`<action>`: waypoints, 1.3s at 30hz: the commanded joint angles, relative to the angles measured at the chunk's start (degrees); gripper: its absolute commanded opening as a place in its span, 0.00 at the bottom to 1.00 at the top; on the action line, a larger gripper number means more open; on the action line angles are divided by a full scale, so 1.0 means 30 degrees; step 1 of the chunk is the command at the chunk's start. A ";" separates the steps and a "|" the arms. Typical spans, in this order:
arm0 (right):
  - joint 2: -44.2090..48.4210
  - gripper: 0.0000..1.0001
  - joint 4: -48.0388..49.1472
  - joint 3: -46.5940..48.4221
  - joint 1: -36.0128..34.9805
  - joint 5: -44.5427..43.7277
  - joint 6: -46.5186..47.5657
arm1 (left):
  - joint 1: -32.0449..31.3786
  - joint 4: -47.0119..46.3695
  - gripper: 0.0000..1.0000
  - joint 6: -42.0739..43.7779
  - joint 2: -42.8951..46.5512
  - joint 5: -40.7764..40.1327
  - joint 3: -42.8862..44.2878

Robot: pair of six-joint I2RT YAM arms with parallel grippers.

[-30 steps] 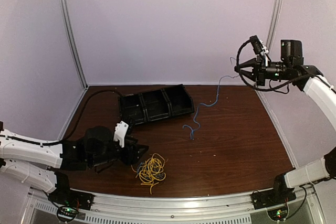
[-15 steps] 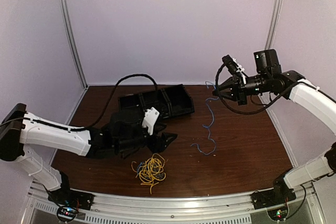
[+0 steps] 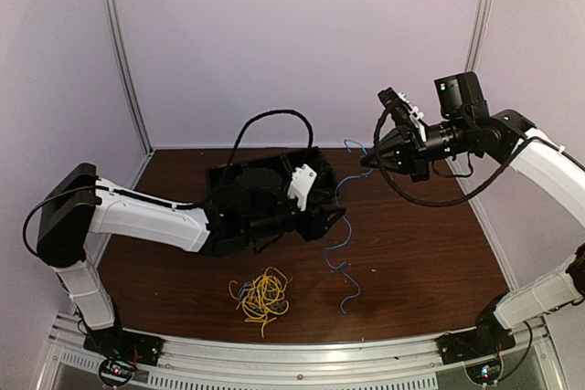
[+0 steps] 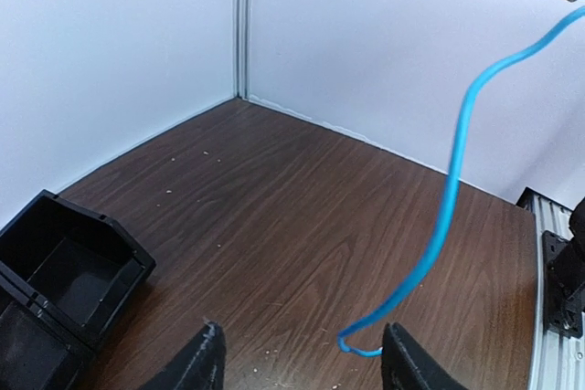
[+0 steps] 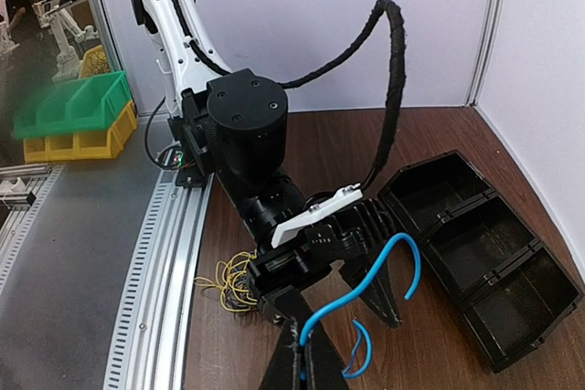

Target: Untangle the cables

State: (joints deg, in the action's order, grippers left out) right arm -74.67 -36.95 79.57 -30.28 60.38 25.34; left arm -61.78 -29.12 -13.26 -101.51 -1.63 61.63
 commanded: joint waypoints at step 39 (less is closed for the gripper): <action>-0.0007 0.00 -0.0494 0.0897 -0.0159 0.0892 -0.0061 | 0.1340 -0.3517 0.25 0.0753 -0.3128 0.6161 0.2394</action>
State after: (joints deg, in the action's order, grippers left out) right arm -74.72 -38.09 81.06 -30.41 61.80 25.32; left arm -58.72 -36.23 -11.00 -109.78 15.27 67.24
